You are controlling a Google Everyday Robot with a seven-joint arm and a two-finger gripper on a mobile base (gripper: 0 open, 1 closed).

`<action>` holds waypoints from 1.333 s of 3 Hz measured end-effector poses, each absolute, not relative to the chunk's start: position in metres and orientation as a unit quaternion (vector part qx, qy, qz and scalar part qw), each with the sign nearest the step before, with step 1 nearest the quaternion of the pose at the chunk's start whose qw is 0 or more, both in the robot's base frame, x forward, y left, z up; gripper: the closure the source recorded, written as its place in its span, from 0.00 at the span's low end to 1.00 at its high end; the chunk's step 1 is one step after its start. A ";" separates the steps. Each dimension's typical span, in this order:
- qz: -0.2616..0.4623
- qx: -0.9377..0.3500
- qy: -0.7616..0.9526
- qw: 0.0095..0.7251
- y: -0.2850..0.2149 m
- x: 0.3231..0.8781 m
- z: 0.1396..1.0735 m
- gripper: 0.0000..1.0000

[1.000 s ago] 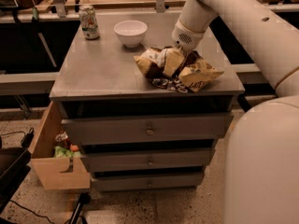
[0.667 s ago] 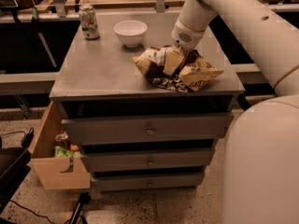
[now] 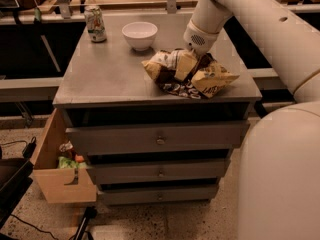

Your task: Place brown chip bag into white bowl

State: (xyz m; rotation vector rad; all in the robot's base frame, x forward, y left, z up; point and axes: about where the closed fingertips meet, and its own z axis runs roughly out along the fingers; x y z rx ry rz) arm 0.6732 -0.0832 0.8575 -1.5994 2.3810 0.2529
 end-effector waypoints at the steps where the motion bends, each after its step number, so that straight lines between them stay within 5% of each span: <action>1: 0.087 -0.551 0.820 0.131 -0.083 0.673 0.858 1.00; 4: 0.087 -0.551 0.820 0.131 -0.083 0.673 0.859 1.00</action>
Offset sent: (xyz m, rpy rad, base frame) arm 0.0002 -0.0326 0.2165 -0.2347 -0.2590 -0.2003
